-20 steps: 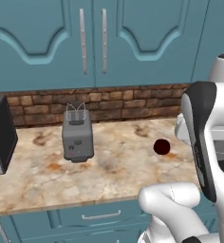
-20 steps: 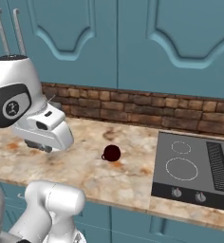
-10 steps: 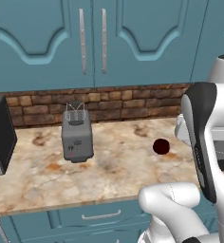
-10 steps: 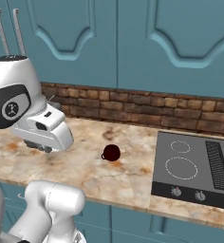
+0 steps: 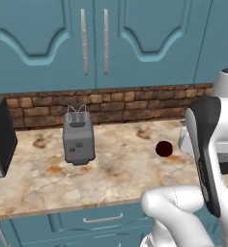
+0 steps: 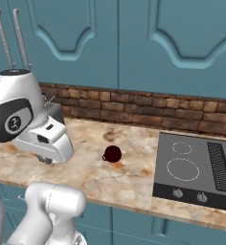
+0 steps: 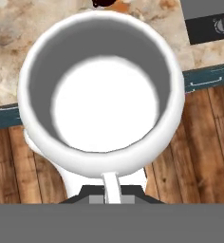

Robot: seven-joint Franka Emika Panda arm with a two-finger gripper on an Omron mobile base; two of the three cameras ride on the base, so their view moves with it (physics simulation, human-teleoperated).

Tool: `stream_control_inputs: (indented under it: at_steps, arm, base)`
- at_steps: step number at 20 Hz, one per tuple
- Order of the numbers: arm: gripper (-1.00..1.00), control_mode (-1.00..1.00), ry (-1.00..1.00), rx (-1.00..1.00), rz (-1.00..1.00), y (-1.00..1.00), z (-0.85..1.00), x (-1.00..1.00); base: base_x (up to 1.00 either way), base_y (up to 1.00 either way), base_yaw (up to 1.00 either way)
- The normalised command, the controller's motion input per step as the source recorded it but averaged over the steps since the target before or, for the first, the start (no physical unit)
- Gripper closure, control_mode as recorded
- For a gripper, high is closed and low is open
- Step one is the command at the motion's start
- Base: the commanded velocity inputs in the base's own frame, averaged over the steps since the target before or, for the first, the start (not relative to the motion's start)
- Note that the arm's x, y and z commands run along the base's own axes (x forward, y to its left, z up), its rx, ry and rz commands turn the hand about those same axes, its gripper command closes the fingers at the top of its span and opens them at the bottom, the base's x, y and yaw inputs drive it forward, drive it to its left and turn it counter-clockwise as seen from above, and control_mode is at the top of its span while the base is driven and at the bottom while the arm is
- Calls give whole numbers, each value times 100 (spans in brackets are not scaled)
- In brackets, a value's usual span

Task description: Clear the mugs and bowl far away from the sink.

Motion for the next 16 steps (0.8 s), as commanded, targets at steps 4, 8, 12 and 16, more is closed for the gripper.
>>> stream_control_inputs:
  at_steps: [4, 8, 12, 16]
  arm:
    - [100, -100, -1, 0, 0, 3, -55, -17]
    - [100, -100, -1, 0, 0, 2, -44, 0]
    - [100, -100, 0, 0, 0, 7, -37, 0]
    - [100, -100, 0, 0, 0, 5, -37, 18]
  base:
    - [0, 0, 0]
    - [0, 0, 0]
    - [0, 0, 0]
    - [0, 0, 0]
